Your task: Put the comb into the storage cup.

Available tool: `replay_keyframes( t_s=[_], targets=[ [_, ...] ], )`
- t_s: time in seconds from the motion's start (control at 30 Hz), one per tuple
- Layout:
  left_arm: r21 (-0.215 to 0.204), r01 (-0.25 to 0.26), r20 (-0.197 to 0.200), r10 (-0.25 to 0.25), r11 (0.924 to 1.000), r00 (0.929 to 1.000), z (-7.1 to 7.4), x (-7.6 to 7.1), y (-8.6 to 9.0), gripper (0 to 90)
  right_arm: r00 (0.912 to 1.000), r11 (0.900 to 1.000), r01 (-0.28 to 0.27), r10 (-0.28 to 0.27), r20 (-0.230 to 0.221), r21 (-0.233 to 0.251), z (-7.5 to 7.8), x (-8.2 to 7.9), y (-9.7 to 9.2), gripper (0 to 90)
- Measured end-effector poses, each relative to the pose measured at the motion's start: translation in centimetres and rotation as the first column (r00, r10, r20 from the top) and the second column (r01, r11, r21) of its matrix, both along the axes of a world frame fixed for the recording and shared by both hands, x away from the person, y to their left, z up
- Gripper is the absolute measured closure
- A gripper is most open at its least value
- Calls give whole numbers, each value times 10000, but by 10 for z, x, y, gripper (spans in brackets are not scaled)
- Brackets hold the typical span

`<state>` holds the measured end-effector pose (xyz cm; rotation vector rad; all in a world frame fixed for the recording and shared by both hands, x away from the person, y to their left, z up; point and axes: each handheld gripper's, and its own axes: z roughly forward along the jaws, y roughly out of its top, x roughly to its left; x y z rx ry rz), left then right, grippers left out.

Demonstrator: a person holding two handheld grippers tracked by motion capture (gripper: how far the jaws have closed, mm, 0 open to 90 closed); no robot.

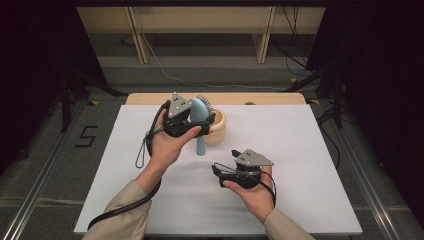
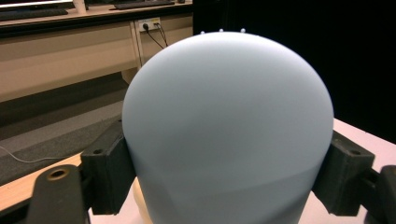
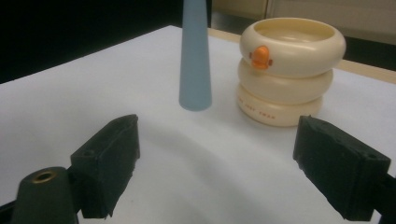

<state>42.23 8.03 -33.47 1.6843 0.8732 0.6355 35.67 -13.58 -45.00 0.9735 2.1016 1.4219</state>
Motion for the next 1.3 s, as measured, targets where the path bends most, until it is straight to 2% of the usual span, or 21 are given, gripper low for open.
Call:
replay_keyframes(
  t_s=[0.2, 0.47, 0.8, 1.3],
  targets=[
    [42, -105, 45, 105, 9999, 9999, 1, 2, 4, 195, 9998, 9999, 146, -146, 106, 2, 3, 1, -18, 154],
    [25, -219, 69, 219, 9998, 9997, 2, 5, 7, 196, 9965, 9967, 802, -805, 208, 144, 5, -1, -49, 154],
    [-96, -405, 124, 406, 9991, 9991, 4, 9, 9, 195, 9906, 9908, 1335, -1340, 262, 198, 7, -5, -77, 153],
    [-158, -518, 161, 520, 9985, 9985, 10, 11, 16, 195, 9830, 9831, 1805, -1813, 272, 313, 6, -12, -107, 155]
  ],
)
